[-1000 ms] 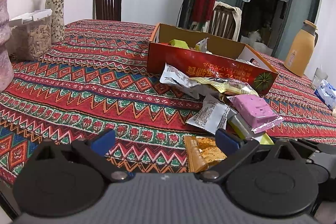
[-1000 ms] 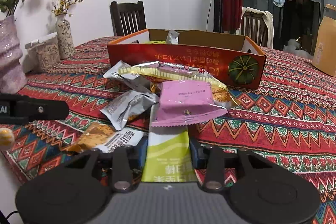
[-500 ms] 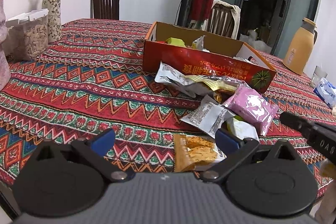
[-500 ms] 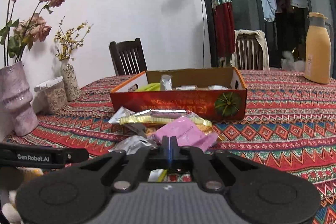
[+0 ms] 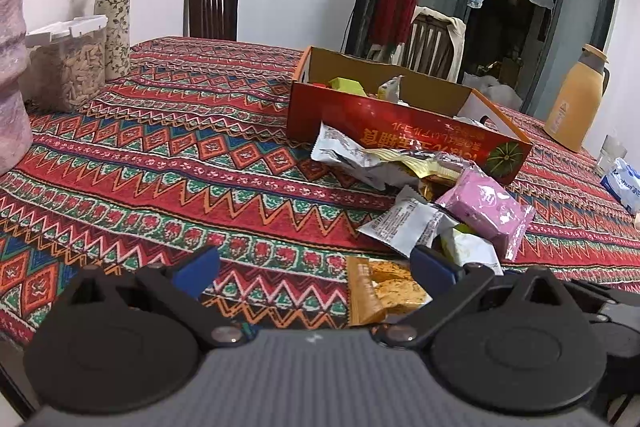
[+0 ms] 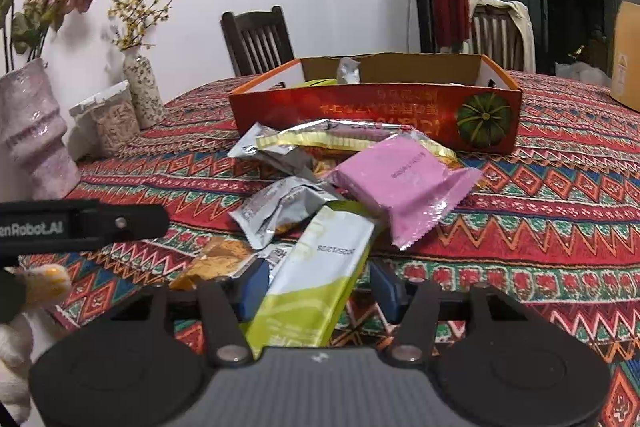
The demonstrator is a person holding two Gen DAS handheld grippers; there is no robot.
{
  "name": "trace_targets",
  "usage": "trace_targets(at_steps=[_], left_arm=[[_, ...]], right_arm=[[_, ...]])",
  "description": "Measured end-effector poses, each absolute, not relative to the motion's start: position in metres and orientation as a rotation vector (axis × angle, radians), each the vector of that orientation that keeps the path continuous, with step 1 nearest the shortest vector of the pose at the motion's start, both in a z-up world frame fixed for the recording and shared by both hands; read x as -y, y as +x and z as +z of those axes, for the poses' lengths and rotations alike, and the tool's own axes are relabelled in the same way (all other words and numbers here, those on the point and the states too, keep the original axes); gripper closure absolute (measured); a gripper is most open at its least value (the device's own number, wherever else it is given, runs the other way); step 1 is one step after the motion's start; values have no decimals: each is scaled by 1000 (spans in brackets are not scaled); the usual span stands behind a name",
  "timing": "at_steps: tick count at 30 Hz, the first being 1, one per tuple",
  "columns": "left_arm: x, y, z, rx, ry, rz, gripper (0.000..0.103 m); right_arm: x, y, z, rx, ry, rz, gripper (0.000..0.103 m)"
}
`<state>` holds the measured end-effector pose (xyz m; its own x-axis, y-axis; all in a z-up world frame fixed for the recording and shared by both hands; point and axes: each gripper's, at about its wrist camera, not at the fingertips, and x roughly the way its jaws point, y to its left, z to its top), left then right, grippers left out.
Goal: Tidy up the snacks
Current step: 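Grasp the cracker packet with the left gripper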
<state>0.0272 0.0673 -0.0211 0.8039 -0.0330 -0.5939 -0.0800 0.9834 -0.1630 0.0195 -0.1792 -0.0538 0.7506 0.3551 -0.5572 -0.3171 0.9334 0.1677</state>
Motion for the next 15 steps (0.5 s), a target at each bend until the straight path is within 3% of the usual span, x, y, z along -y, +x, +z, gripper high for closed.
trace_targets(at_steps=[10, 13, 15], left_arm=[[-65, 25, -21, -636, -186, 13, 0], [-64, 25, -21, -637, -183, 12, 0], [-64, 24, -21, -638, -182, 13, 0]], right_arm=[[177, 25, -62, -620, -34, 315, 55], [166, 24, -64, -597, -84, 338, 67], [167, 22, -62, -583, -62, 343, 68]])
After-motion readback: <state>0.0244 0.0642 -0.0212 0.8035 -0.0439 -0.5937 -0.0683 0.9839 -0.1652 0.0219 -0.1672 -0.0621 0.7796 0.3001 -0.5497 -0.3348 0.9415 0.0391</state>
